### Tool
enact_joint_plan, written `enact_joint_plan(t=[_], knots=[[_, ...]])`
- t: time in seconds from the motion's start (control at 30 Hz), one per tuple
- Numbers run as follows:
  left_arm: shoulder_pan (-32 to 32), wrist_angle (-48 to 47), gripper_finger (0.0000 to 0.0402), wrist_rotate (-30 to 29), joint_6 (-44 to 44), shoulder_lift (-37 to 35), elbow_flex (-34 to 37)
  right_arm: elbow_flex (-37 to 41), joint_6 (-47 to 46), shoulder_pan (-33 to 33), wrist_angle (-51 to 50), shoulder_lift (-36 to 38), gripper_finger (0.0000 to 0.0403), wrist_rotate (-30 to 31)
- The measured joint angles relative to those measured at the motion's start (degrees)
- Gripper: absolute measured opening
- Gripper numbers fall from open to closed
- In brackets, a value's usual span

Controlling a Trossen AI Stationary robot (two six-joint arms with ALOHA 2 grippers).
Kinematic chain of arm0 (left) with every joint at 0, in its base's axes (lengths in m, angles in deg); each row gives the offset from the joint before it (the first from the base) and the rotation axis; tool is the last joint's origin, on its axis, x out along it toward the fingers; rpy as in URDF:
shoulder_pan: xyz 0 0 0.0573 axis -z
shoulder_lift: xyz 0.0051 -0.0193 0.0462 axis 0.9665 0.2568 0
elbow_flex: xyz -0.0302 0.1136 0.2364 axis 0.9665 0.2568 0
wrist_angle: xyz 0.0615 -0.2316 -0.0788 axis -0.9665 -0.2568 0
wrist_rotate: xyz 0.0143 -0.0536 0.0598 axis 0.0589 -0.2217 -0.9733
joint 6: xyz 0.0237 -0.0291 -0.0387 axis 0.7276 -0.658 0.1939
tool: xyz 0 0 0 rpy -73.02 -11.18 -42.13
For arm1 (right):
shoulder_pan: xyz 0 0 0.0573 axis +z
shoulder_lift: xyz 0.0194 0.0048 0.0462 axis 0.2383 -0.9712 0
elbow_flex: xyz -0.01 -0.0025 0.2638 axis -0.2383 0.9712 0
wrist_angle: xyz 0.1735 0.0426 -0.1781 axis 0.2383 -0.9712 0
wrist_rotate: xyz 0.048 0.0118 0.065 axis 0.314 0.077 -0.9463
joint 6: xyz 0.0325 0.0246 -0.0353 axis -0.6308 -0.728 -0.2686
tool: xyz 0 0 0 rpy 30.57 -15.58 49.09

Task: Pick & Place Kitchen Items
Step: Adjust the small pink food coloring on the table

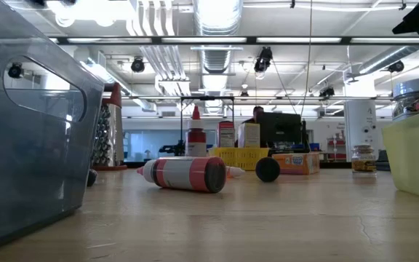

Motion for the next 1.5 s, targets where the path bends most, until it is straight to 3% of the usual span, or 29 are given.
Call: enact_joint_plan(t=[0.13,0.23,0.5,0.8,1.0,1.13,1.23,1.5], knots=[[-1.0,0.9,0.0117,-8.8,-1.7,-0.2,-1.4,0.0,0.0,0.0,0.0,0.0,0.0206,0.0],[-3.5,0.6,0.011,-9.0,-0.6,-1.8,-1.0,0.0,0.0,0.0,0.0,0.0,0.0209,0.0],[-14.4,3.7,0.0083,0.2,5.0,-9.8,4.0,0.0,0.0,0.0,0.0,0.0,0.0221,0.0],[-29.4,18.6,0.0088,9.6,9.5,-18.4,10.7,0.0,0.0,0.0,0.0,0.0,0.0243,0.0],[-38.6,27.6,0.0088,10.2,8.4,-20.2,14.1,0.0,0.0,0.0,0.0,0.0,0.0261,0.0],[-43.9,30.5,0.0089,18.2,6.9,-19.7,14.9,0.0,0.0,0.0,0.0,0.0,0.0273,0.0],[-46.9,31.4,0.0105,23.6,5.7,-18.9,15.5,0.0,0.0,0.0,0.0,0.0,0.0283,0.0],[-49.7,29.0,0.0187,24.3,6.2,-18.7,17.4,0.0,0.0,0.0,0.0,0.0,0.031,0.0]])
